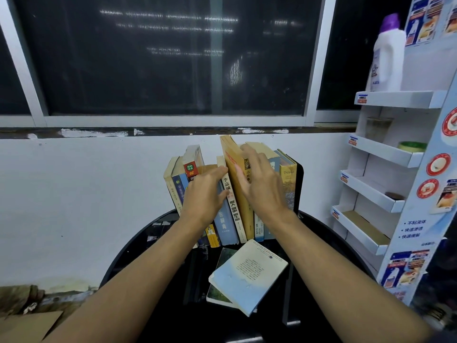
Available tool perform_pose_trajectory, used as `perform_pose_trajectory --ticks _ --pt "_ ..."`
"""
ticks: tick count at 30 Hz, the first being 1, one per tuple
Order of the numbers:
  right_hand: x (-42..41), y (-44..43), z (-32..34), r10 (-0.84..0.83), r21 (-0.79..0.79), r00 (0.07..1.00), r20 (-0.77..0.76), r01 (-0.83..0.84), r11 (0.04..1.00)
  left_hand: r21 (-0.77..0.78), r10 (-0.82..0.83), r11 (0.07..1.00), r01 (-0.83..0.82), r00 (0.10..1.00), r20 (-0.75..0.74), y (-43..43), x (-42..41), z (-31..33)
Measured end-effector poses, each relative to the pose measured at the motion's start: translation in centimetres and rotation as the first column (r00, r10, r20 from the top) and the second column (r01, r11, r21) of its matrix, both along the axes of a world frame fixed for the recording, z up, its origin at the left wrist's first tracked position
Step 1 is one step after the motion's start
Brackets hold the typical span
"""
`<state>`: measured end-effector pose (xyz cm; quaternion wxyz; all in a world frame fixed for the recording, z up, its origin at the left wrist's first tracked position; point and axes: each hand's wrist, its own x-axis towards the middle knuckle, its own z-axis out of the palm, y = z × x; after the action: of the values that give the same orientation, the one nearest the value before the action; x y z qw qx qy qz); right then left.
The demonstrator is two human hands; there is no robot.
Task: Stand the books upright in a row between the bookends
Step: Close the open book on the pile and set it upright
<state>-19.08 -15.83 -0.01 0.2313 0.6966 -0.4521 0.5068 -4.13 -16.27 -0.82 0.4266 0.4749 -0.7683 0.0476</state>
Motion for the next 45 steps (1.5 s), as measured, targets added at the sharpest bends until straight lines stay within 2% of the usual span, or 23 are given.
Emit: perform_pose_trajectory --ticks 3,6,8,11,13,25,45 --pt "-0.7 0.6 0.4 0.01 0.07 0.998 -0.065 -0.006 0.998 0.005 -0.001 1.0 0.001 1.0 -0.011 0.1 0.0 0.0" --pt "-1.8 1.6 0.9 0.123 0.273 0.987 -0.1 -0.092 0.958 0.008 0.004 1.0 -0.004 1.0 -0.018 0.2 0.0 0.0" --pt "-2.7 2.3 1.4 0.148 0.373 0.968 -0.203 -0.063 0.926 0.016 -0.004 1.0 0.004 1.0 -0.023 0.3 0.0 0.1" --pt "-3.7 2.3 2.3 0.103 0.315 0.926 -0.364 0.018 0.949 0.024 -0.004 1.0 0.005 1.0 -0.026 0.3 0.0 0.2" --pt "-3.9 1.9 2.6 0.074 0.273 0.909 -0.411 0.046 0.961 0.019 0.003 1.0 -0.003 1.0 -0.022 0.3 -0.1 0.2" --pt "-3.7 0.6 3.1 -0.063 0.225 0.924 -0.377 0.157 0.962 0.005 0.051 0.999 -0.051 0.998 -0.023 0.2 -0.4 0.2" --pt "-3.9 -1.1 2.8 -0.096 0.277 0.938 -0.332 0.194 0.941 0.031 -0.027 0.999 0.028 0.999 -0.017 -1.5 -1.5 0.1"
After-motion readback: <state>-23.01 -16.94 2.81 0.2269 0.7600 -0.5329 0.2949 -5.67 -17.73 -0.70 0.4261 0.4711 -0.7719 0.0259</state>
